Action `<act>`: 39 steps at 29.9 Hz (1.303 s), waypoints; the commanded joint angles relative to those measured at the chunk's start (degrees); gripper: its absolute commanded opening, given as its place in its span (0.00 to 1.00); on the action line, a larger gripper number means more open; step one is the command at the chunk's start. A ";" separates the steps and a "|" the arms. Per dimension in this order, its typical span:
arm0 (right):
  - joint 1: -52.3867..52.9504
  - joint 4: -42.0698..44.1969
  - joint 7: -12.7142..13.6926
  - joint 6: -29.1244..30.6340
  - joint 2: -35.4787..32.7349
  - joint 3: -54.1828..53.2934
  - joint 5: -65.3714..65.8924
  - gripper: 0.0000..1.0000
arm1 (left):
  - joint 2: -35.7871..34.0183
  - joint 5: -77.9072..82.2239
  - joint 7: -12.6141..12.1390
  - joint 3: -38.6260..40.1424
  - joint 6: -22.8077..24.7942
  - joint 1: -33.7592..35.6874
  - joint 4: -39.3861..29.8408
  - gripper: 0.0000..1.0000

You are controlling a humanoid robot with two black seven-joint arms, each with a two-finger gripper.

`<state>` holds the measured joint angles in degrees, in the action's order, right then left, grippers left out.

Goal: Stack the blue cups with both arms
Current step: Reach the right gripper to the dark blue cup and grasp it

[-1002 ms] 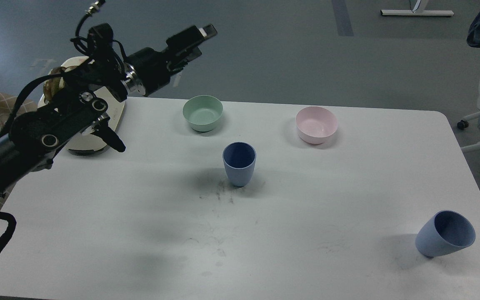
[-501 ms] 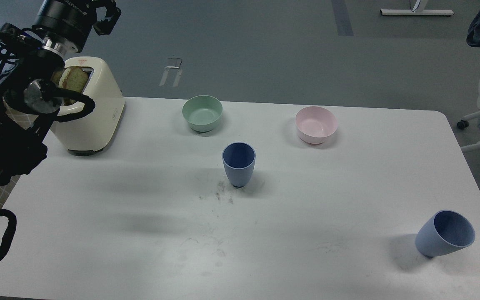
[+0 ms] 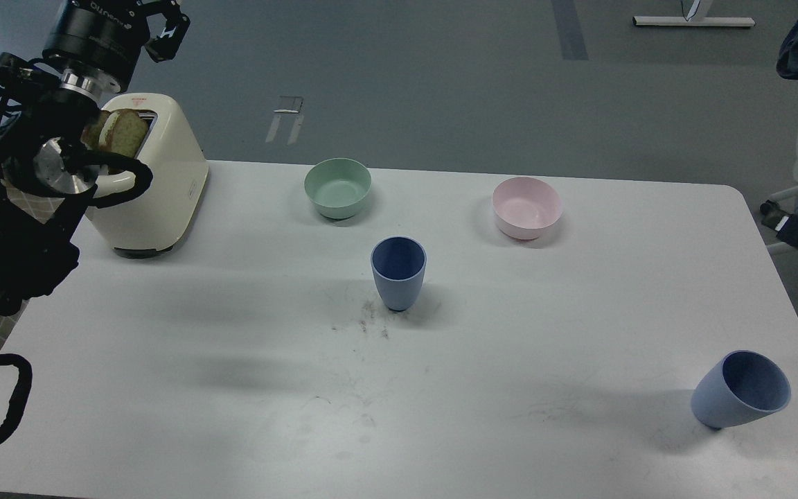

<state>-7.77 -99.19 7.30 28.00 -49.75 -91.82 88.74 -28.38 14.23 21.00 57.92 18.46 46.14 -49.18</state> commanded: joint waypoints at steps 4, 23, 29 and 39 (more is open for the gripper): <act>-2.95 2.24 -4.74 0.00 -1.49 4.63 5.73 1.00 | -0.01 0.09 0.00 0.00 0.08 0.00 -0.21 0.98; -9.37 4.35 -17.58 0.00 -8.69 8.15 17.52 1.00 | -0.36 0.27 -0.17 -0.18 -0.01 0.00 -0.30 0.98; -10.86 4.70 -17.58 0.00 -8.70 8.15 18.13 1.00 | -0.36 0.36 -0.17 -0.18 -0.01 0.09 -0.30 0.98; -12.09 4.70 -17.50 0.00 -8.26 8.24 20.59 0.84 | -0.28 0.44 -0.17 -0.18 -0.01 0.09 -0.30 0.98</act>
<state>-19.83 -94.46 -10.29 28.00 -58.11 -83.61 109.22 -28.74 14.68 20.83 57.66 18.52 46.23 -49.49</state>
